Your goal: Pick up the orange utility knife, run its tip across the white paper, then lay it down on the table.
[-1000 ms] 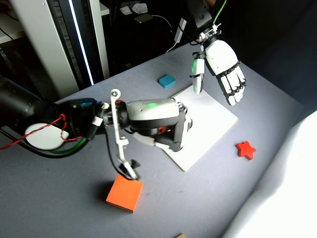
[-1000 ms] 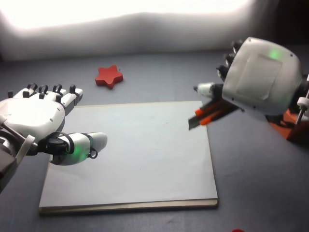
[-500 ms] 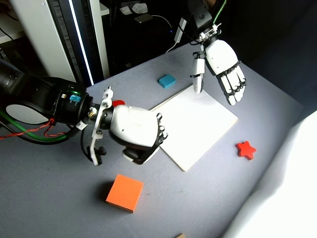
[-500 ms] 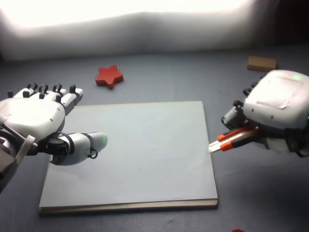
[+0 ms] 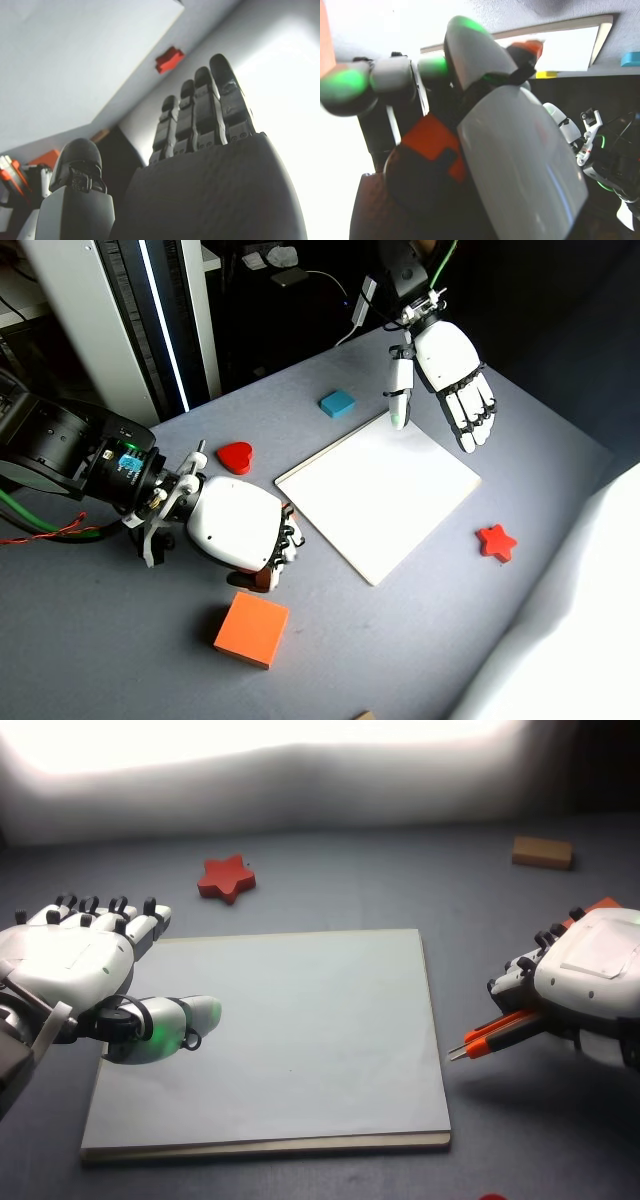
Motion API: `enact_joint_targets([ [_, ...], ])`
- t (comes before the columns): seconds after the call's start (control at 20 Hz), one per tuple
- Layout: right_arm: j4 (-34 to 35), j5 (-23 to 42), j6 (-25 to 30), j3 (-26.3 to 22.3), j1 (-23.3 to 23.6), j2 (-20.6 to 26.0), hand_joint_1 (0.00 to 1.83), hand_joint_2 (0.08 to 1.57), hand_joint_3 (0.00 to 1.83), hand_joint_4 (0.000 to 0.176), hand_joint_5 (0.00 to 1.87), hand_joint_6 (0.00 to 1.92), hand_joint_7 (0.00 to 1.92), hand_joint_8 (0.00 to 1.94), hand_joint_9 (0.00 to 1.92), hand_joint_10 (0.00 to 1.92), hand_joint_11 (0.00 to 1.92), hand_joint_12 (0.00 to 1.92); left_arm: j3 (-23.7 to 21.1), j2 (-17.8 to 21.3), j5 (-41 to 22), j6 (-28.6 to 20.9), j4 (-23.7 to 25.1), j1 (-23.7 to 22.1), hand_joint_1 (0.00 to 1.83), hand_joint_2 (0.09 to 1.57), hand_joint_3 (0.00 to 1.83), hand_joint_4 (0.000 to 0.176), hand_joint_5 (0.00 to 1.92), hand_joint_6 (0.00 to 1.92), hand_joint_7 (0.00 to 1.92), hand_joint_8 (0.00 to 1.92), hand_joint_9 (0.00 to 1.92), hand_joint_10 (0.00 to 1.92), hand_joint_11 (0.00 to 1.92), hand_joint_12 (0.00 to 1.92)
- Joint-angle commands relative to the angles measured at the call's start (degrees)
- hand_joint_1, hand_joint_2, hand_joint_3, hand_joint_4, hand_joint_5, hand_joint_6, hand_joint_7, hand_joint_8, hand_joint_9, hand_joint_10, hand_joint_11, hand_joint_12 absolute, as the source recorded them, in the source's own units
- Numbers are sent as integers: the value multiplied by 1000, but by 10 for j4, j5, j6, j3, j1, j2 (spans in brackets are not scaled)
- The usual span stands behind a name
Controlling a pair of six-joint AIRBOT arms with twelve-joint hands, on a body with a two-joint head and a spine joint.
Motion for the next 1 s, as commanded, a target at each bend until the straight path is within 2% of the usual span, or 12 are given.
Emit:
enact_joint_targets([
  [0.0,-3,66,0,-1,0,8,1160,1413,0,0,643,1369,632,1875,945,1921,903,1921,1,3,-39,-1,34,-2,0,1202,0,63,2,1,78,4,117,7,0,600],
  [0.2,-3,68,5,-4,-4,22,1139,1413,0,0,644,1399,619,1835,728,1921,708,1921,1,3,-39,-1,34,-2,0,1203,0,63,0,0,85,5,120,6,0,582],
  [0.25,-3,68,8,-5,-6,26,1098,1410,0,0,634,1483,575,1787,549,1921,566,1921,1,3,-39,-1,34,-2,0,1200,0,60,0,0,74,0,115,4,0,579],
  [0.3,-3,68,10,-6,-10,29,1080,1368,0,3,604,1531,581,1708,425,1921,448,1921,1,3,-39,-1,34,-2,0,1199,0,61,0,0,73,0,111,2,0,579],
  [0.35,-3,69,10,-6,-14,30,983,1344,0,0,586,1567,357,1402,278,1799,252,1921,1,3,-39,-1,34,-2,0,1204,1,59,0,0,71,0,112,3,0,577],
  [0.4,-3,71,11,-6,-19,30,989,1222,0,0,231,1146,289,1035,214,1558,103,1921,1,3,-39,-1,34,-1,0,1203,1,58,0,0,77,2,116,4,0,578],
  [0.5,-3,75,11,-6,-23,29,951,1152,0,0,99,739,295,579,156,1227,4,1833,1,3,-39,-1,34,0,0,1206,1,55,0,0,80,1,114,2,0,600],
  [0.65,-3,77,10,-6,-26,27,754,1124,0,0,16,108,153,118,29,438,0,1069,2,3,-39,-1,34,0,0,1199,0,64,0,0,61,2,101,2,0,547],
  [0.7,-3,77,10,-6,-26,27,737,1119,0,0,17,46,163,45,49,313,0,927,2,3,-39,-1,34,0,0,1200,0,64,0,0,60,2,99,2,0,539],
  [0.75,-3,77,11,-6,-26,27,707,1075,0,0,3,8,32,8,9,62,0,278,2,3,-39,-1,34,0,0,1198,0,66,0,0,61,3,99,2,0,536],
  [0.8,-3,78,11,-6,-27,27,643,1031,0,0,0,1,6,1,1,12,0,55,2,3,-39,-1,34,0,0,1199,0,68,0,0,70,4,105,4,0,565],
  [0.95,-3,81,14,-8,-28,32,533,971,0,0,0,0,0,0,0,0,0,0,2,3,-39,0,34,0,0,1200,0,61,0,0,65,0,103,2,0,568],
])
